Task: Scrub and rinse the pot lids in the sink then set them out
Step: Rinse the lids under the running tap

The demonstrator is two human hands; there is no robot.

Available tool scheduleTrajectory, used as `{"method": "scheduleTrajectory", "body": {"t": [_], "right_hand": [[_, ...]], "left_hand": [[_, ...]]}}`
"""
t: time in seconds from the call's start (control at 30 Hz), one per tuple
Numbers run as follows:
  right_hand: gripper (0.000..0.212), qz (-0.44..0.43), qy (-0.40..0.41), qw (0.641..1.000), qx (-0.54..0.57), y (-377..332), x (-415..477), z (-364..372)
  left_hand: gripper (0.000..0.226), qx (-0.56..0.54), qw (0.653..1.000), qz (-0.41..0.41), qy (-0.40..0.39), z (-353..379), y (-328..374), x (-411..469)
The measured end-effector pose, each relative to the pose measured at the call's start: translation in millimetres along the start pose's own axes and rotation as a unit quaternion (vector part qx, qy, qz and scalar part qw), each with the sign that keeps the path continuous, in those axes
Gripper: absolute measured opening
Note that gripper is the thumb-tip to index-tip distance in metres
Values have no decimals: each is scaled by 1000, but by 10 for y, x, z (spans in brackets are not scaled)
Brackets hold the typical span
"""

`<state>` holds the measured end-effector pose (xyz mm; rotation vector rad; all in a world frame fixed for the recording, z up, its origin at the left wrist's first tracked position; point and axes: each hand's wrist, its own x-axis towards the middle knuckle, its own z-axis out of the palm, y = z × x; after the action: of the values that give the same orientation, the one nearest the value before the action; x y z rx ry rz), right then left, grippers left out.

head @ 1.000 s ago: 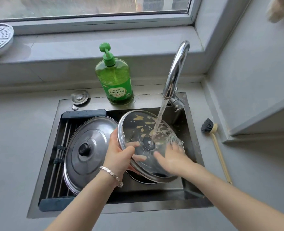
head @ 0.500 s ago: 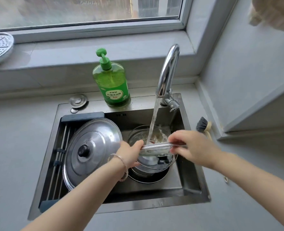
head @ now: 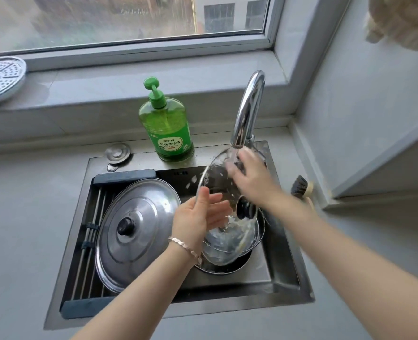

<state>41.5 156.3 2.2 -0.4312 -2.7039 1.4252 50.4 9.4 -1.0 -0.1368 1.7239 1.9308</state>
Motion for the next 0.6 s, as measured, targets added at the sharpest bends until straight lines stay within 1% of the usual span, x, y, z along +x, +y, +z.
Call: {"method": "scheduleTrajectory", "body": {"t": [0.03,0.07,0.1,0.13,0.2,0.27,0.3,0.33,0.4,0.43,0.47,0.5,0.53,0.57,0.6], "right_hand": [[50,37,6,999,-38,10,2,162],[56,45,15,996,-80,-15,-28,305],[61,25,24,994,-108,-62,-85,432],[66,-13,27,993,-110,-117,-170,542],[73,-67,16,995,-79,-173,-387,717],[72,-86,-1,993,-79,-120,-471,768],[70,-82,-1,993,-86,-99,-423,759],[66,-59,-1,994,-89,-110,-335,732],[56,45,-11,996,-75,-176,-103,653],[54,68,-13,995,-72,-221,-43,624],[53,50,-8,995,-83,-257,-49,623],[54,0,-9,995,-95,-278,-106,636],[58,-52,-23,993,-101,-294,-186,639],[61,-85,-42,990,-104,-276,-248,630],[62,-89,-60,988,-114,-239,-254,616]], "left_hand": [[43,-27,999,-18,16,19,-2,26],[43,-47,998,-28,32,43,-5,43],[42,-58,997,-35,48,64,3,45],[42,-67,995,-38,64,70,2,53],[44,-89,992,-40,78,55,-1,67],[44,-103,991,-33,85,16,-20,58],[42,-104,990,-31,89,12,-28,47],[40,-101,990,-32,91,20,-36,35],[37,-98,991,-36,86,53,-47,31],[36,-99,991,-37,86,64,-33,26],[36,-104,990,-38,89,62,-13,26],[37,-108,989,-37,93,43,4,39],[37,-107,989,-32,95,10,17,47],[38,-101,990,-27,94,-18,29,41],[38,-94,991,-21,92,-32,34,29]]}}
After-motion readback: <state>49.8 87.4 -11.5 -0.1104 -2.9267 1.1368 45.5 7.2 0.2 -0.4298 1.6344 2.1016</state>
